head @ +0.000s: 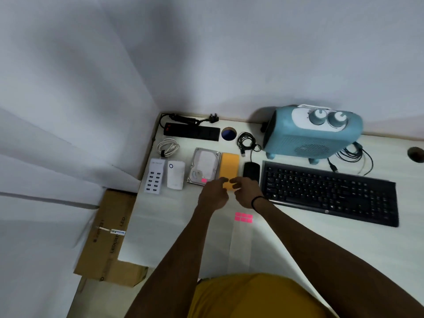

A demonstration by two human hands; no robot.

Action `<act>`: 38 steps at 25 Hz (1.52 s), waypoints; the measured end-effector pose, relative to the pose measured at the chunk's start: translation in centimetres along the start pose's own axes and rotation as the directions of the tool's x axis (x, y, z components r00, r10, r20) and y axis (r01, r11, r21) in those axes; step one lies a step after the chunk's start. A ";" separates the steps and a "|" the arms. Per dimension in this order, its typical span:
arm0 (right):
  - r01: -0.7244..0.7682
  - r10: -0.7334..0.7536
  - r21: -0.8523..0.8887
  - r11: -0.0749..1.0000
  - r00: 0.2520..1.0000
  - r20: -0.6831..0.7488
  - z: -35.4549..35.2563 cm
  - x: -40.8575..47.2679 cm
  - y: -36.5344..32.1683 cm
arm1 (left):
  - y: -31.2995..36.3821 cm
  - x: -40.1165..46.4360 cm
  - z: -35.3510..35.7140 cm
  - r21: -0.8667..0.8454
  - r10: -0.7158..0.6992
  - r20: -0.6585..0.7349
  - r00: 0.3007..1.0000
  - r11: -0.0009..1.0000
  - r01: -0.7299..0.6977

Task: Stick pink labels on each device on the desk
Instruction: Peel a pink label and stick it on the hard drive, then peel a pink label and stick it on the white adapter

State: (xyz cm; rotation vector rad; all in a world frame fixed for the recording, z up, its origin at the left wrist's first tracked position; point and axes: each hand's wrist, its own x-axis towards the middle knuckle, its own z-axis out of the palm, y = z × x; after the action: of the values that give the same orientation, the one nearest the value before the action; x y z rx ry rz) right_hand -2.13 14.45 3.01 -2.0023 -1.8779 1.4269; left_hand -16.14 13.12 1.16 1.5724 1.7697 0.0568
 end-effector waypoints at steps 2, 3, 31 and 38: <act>-0.008 0.012 -0.063 0.998 0.998 0.055 0.5 -2.3 2.3 | 0.5 -1.7 2.2 -0.013 -0.027 0.043 0.999 1.000 0.028; -0.009 0.019 -0.112 0.994 0.996 0.085 0.9 -3.5 3.6 | 0.8 -2.6 3.3 -0.010 -0.038 0.063 0.997 0.999 0.038; 0.060 -0.071 -0.222 0.973 0.997 -0.044 3.5 -9.3 9.4 | 0.6 -7.8 9.5 -0.659 -0.370 0.060 0.927 0.683 0.315; 0.259 -0.298 -0.168 0.951 0.909 -0.290 -0.5 -8.8 5.8 | 3.0 -8.8 6.4 -0.826 -0.243 0.024 0.970 0.541 0.156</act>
State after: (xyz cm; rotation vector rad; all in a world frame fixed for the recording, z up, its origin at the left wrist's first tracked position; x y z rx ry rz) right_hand 4.04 6.13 4.83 -1.7829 -2.0440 0.8810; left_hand -10.49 3.43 2.46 0.6614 1.5947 0.7629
